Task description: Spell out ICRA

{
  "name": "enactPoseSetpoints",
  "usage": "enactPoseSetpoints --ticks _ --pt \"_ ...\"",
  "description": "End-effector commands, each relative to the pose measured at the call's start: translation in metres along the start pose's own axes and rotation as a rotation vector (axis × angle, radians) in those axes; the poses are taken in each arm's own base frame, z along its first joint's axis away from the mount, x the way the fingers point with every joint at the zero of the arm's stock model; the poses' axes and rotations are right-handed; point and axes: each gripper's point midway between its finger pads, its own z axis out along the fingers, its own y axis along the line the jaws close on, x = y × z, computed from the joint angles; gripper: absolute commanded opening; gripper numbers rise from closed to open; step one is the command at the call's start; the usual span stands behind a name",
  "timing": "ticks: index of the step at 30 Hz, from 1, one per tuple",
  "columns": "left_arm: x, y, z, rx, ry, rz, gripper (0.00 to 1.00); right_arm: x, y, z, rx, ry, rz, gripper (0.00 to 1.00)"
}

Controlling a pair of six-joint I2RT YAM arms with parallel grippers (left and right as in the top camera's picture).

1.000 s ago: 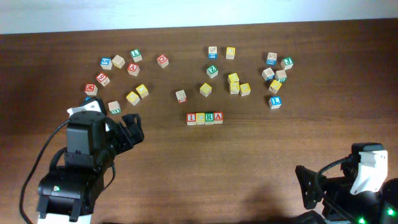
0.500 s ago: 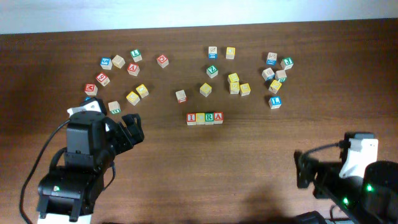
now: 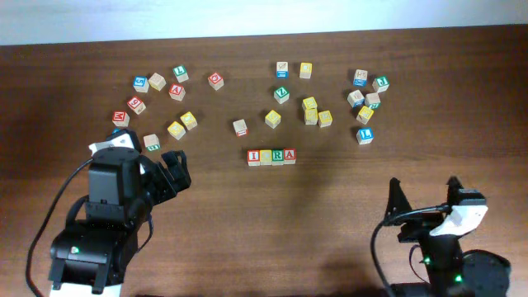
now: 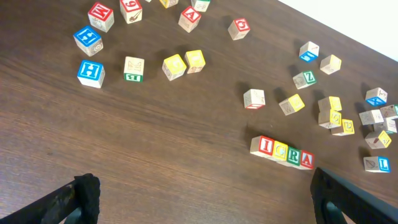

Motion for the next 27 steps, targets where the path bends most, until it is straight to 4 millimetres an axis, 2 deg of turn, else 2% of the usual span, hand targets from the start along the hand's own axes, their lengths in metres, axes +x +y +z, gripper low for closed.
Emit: enactPoseSetpoints --ticks 1,5,13,23,27 --pt "-0.002 0.002 -0.001 -0.01 -0.011 0.013 0.99 0.009 0.012 0.003 -0.081 -0.065 -0.098 0.98" --pt "-0.002 0.002 -0.001 -0.01 -0.011 0.013 0.99 0.01 0.012 0.009 -0.094 -0.138 -0.104 0.98" --pt "-0.002 0.002 -0.001 -0.01 -0.011 0.013 0.99 0.033 0.019 0.031 -0.139 -0.196 -0.112 0.98" --pt "-0.002 0.002 -0.001 -0.01 -0.011 0.013 0.99 0.033 0.019 0.037 -0.147 -0.298 -0.117 0.98" --pt "-0.002 0.002 -0.001 -0.01 -0.011 0.013 0.99 0.043 0.018 0.041 -0.151 -0.309 -0.118 0.98"
